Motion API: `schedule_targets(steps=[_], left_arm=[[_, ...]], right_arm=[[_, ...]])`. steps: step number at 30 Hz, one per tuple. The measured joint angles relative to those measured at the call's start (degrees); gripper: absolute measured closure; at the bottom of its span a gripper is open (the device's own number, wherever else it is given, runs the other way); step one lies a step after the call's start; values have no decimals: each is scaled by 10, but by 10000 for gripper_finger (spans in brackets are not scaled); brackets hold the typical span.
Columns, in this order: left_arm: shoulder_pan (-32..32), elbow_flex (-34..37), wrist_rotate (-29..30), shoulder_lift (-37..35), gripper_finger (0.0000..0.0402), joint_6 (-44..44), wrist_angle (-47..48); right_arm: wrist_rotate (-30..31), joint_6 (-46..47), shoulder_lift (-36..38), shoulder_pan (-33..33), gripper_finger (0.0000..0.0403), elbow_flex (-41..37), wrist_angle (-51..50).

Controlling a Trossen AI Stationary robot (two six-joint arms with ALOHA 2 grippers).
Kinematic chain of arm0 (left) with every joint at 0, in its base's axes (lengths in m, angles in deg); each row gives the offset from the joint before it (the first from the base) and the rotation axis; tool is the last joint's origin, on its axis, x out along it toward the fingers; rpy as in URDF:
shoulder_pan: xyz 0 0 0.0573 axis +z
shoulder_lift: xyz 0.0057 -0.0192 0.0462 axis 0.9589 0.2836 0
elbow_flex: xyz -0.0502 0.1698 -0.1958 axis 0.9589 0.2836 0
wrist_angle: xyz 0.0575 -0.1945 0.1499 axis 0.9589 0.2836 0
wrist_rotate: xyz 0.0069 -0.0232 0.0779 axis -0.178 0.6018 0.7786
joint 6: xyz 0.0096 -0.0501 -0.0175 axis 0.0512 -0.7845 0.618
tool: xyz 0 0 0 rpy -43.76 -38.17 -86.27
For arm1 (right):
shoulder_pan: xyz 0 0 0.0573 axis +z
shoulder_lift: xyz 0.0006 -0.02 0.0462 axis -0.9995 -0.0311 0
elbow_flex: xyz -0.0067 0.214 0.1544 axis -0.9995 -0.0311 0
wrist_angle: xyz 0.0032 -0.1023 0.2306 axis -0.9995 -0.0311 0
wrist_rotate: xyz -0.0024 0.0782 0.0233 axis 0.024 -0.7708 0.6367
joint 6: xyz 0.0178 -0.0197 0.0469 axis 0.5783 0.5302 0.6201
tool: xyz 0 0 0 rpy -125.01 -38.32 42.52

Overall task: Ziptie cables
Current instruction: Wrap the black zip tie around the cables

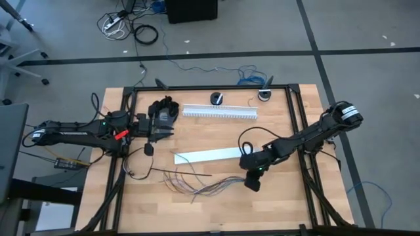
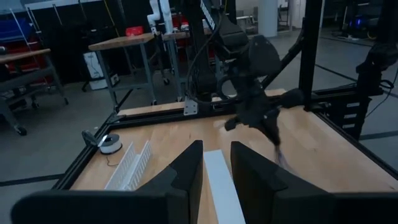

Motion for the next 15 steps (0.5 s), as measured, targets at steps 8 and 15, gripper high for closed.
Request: schedule_targets(steps=[8, 15], left_arm=[[0, 0, -8, 0, 324, -26, 16], [0, 0, 7, 0, 324, -90, 172]], right_arm=[[-46, -129, 1, -5, 403, 50, 166], [-43, -172, 12, -13, 403, 76, 123]])
